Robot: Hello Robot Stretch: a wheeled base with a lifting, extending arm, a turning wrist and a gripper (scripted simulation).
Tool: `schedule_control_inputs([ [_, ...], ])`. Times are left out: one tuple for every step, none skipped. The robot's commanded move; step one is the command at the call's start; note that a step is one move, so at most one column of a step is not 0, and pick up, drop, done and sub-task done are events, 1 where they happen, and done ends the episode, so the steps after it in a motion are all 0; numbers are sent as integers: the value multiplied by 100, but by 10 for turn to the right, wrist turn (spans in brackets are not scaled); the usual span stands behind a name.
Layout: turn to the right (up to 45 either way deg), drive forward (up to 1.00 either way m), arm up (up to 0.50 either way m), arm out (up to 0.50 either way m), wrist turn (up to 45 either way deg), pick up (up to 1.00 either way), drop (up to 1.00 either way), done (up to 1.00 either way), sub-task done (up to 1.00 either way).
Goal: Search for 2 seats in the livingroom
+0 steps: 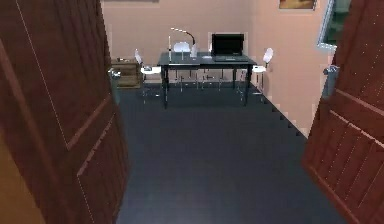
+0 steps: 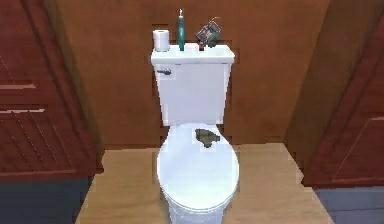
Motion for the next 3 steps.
schedule_control_inputs([
  [150,0,0,0,0,0,0,0,0],
  [0,100,0,0,0,0,0,0,0],
  [30,0,0,0,0,0,0,0,0],
])
